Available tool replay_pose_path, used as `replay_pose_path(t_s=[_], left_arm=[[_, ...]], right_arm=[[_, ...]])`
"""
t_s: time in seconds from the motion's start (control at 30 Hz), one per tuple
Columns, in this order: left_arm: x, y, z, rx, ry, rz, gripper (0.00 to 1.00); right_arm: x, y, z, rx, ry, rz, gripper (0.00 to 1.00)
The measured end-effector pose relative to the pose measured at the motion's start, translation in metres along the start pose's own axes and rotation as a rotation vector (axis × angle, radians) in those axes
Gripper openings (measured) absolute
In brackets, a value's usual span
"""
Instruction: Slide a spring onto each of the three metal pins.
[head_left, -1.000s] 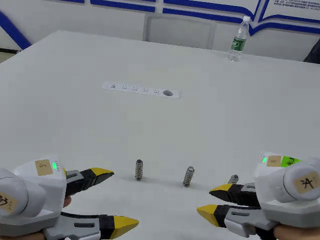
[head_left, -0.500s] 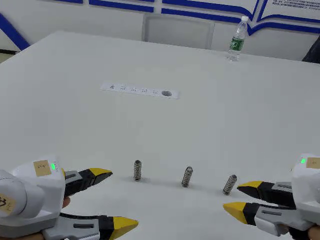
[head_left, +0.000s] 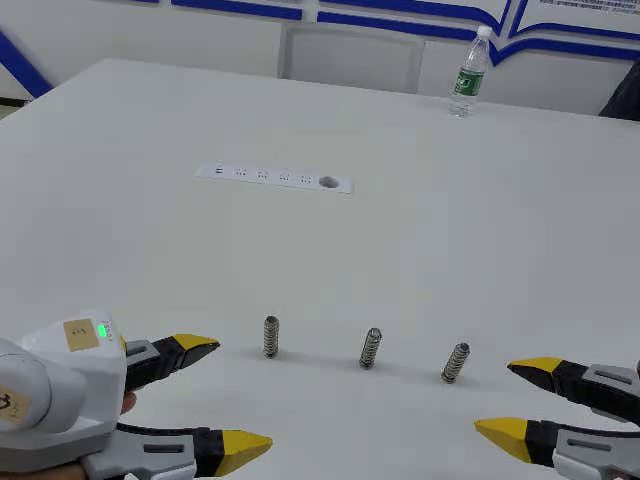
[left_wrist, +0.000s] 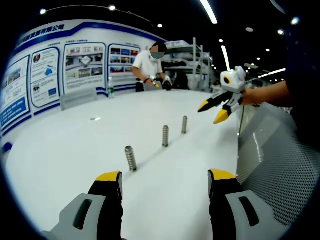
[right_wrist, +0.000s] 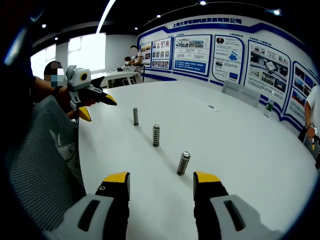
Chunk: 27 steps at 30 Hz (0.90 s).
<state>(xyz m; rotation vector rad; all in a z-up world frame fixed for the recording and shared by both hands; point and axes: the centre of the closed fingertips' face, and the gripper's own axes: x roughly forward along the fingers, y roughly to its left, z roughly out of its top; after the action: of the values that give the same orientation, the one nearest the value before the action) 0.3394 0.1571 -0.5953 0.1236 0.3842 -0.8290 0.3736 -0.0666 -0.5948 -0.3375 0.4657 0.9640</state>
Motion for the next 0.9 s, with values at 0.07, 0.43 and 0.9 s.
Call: replay_pose_path(t_s=[0.07,0.43,0.9], left_arm=[[-0.0003,0.0004,-0.0003,0.000,0.000,0.001,0.71],[-0.0006,0.0027,-0.0040,-0.007,0.002,0.006,0.71],[-0.0007,0.0031,-0.0046,-0.013,0.000,0.012,0.72]], right_arm=[[0.0006,0.0006,-0.0013,0.004,-0.012,0.008,0.55],[0.0027,0.0016,-0.0097,0.003,-0.043,0.017,0.65],[-0.0012,-0.0042,-0.0075,0.025,-0.062,-0.006,0.68]])
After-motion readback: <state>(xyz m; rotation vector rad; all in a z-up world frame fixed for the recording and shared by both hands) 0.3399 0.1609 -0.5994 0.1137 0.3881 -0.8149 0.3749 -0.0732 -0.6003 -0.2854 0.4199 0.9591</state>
